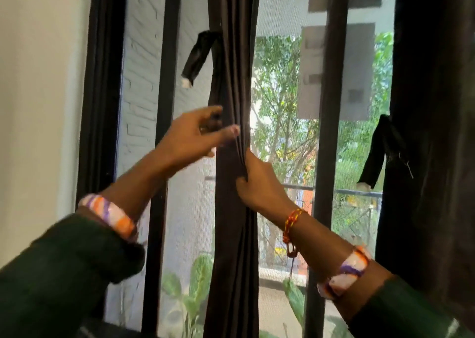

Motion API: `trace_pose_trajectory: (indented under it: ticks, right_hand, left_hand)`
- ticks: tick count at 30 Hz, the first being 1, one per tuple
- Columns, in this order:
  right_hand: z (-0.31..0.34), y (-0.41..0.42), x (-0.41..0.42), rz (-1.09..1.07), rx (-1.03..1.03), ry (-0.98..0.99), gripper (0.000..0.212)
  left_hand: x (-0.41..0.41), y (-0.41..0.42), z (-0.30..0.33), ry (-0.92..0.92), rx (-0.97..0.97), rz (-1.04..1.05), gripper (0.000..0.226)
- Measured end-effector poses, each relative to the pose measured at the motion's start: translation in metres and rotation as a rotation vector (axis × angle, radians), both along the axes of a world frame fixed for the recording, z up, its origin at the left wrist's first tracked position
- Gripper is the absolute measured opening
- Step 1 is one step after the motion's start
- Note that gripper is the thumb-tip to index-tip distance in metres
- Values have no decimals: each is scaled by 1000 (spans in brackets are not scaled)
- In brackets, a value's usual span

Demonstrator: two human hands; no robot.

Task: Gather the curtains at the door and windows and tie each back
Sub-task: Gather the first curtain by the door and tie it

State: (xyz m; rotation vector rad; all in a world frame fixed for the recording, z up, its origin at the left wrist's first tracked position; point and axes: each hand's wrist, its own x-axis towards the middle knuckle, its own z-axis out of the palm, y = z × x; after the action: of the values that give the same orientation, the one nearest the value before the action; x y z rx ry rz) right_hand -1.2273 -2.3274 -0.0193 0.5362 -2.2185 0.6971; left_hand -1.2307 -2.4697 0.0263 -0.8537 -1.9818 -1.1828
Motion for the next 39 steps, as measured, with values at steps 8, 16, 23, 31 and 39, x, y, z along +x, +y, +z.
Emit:
trace_pose_trajectory:
  ticks: [8,16,23,31,39]
  right_hand:
    - [-1,-10,4,43,89,32,62]
    - [65,28,25,495,-79,-431,34]
    - [168,9,12,373,-381,-273,47]
    - [195,22,1,245,-401,-306,4]
    - [195,32,-16,226,-295,-218,30]
  left_hand:
    - [2,42,80,56,196,348,49]
    - [2,49,87,227,22,566,15]
    - [-9,68,87,411,-85,526,23]
    - [-19,74,94,408,-264,366,21]
    - [-19,42,119,203,227,237,8]
